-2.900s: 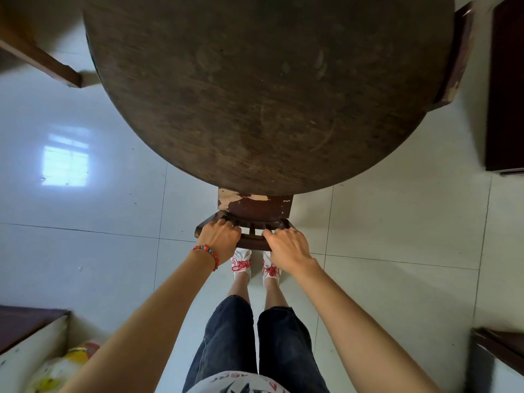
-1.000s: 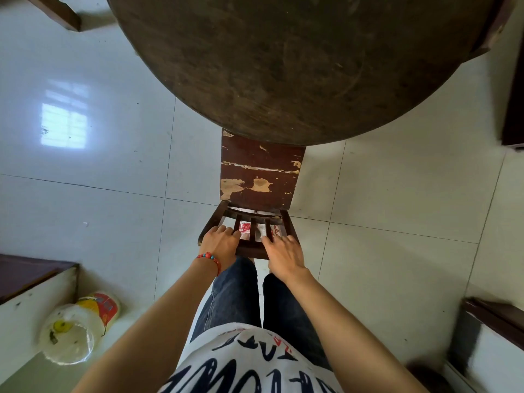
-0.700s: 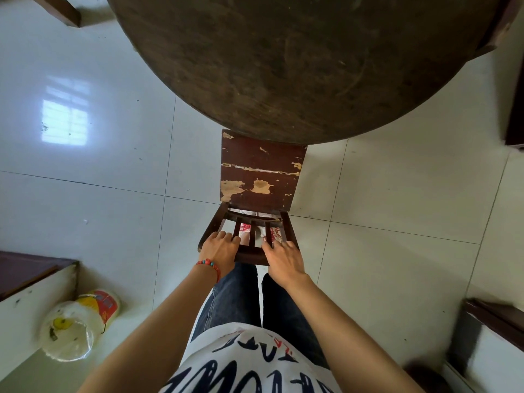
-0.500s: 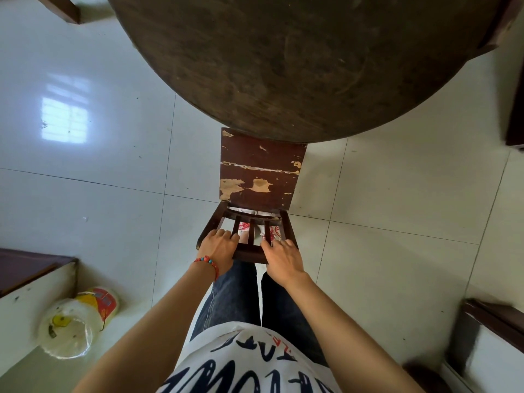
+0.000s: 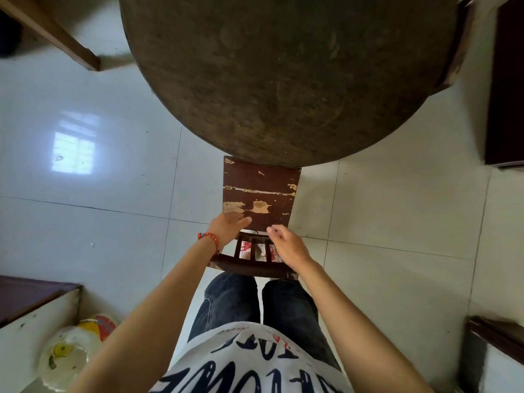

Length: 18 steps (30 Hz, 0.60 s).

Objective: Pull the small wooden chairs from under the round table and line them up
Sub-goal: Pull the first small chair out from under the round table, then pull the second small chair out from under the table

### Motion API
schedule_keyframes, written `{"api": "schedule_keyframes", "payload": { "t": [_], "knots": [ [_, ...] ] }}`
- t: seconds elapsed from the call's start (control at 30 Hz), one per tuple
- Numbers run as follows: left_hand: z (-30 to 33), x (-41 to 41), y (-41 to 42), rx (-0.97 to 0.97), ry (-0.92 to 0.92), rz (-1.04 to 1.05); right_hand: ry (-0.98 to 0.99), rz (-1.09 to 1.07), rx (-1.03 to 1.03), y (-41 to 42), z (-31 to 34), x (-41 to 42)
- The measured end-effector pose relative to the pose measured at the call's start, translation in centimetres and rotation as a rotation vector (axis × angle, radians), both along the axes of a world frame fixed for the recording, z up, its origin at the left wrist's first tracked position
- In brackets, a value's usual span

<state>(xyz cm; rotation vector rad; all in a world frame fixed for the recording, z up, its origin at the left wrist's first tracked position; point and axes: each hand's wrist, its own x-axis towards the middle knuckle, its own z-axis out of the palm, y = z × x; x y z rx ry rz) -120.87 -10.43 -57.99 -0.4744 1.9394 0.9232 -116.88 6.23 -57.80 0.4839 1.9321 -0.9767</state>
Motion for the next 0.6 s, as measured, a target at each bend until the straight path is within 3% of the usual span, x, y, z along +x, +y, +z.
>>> {"api": "schedule_keyframes", "payload": {
  "t": [0.1,0.2,0.6],
  "knots": [
    [2.7,-3.1,0.3,0.07,0.08,0.298,0.084,-0.326,-0.041,0.3,2.0,-2.7],
    [5.8,-6.1,1.0,0.145,0.15,0.421,0.179,-0.561,-0.055,0.5,4.4,-5.8],
    [19.5,-15.3,4.7,0.446,0.495,0.551,0.718,-0.804,-0.178,3.0,20.4,-14.9]
  ]
}}
